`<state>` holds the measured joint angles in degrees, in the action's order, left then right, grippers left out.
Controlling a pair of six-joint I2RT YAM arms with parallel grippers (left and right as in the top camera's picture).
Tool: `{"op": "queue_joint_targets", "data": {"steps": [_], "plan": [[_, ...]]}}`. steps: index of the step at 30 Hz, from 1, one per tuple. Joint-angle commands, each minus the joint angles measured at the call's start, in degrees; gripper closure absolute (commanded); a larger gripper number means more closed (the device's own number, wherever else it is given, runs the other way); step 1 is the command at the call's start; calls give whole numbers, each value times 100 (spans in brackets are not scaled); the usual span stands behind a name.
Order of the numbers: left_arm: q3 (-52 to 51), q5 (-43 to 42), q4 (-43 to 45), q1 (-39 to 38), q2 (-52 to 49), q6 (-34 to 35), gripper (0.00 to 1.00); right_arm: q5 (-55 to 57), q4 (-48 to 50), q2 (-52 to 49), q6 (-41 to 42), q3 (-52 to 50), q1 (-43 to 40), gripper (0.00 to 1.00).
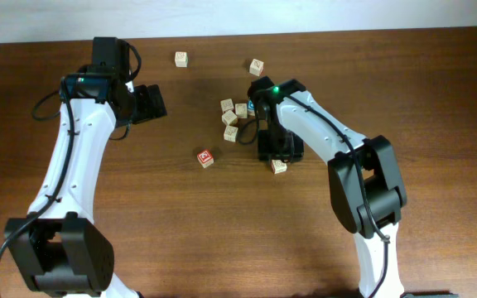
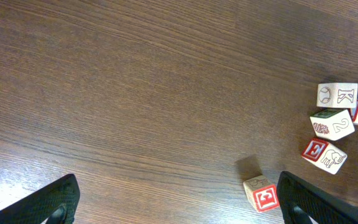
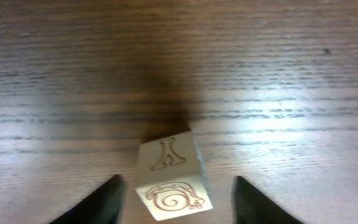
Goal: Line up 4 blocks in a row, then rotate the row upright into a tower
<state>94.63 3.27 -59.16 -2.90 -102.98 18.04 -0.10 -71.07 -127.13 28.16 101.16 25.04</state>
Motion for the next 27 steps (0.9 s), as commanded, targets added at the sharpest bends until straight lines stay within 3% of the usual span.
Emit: {"op": "queue_joint_targets", "data": {"steps": [1,5,12,18,21,27], "plan": [[120,68,-7,0,-57,33,1,9,-236,-55,-278,734,-142,36],[120,68,11,4,-57,33,1,-710,378,-55,-1165,1587,-48,33],[120,409,-9,20,-57,37,1,-675,1801,-627,739,1572,389,41],[120,514,-11,575,-57,79,1,-2,1812,-966,879,1563,730,45],[120,516,-72,693,-57,76,0,103,1685,-1021,879,1528,828,53],[120,516,-116,693,-57,79,1,341,1869,-1029,879,1379,833,54]]}}
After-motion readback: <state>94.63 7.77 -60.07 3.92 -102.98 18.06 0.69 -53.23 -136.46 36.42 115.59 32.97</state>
